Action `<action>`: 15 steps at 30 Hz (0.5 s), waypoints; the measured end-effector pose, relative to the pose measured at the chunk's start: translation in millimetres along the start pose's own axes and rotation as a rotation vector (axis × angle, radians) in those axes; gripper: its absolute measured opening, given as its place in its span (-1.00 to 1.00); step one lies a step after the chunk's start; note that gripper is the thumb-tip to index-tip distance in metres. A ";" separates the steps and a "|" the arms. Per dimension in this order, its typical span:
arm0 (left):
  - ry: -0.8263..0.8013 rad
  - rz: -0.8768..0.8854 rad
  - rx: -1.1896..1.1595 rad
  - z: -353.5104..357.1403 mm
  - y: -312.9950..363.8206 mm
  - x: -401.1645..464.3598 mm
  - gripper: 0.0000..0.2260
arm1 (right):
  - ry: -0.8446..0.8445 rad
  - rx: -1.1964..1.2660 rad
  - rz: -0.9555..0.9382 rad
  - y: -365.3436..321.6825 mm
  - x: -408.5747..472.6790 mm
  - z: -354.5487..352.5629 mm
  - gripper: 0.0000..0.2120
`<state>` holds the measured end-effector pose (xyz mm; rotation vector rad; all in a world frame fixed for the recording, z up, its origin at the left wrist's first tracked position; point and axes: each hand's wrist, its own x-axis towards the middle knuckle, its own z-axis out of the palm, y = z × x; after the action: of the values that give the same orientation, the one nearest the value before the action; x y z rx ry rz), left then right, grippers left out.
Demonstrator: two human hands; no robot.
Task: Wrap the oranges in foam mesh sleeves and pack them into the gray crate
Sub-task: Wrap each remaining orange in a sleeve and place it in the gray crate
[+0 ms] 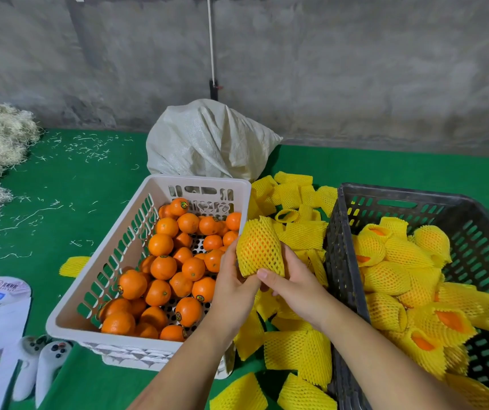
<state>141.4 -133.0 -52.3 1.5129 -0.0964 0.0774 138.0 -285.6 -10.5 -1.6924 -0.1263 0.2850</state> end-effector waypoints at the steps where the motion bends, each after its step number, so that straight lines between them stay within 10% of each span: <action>1: -0.016 0.003 -0.002 -0.7 1.7 -0.2 -0.39 | -0.003 0.017 0.000 -1.4 -0.7 0.0 -0.32; 7: -0.133 0.053 0.178 4.0 4.5 -8.3 -0.33 | -0.002 0.288 0.143 0.1 -2.3 -2.9 -0.15; 15: -0.133 0.057 0.344 -29.4 11.9 -4.9 -0.48 | 0.402 0.532 0.092 -3.4 5.9 -30.0 -0.33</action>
<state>135.6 -103.0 -42.7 1.8588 -0.2428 0.0396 151.8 -312.4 -4.3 -1.1961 0.3040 0.0326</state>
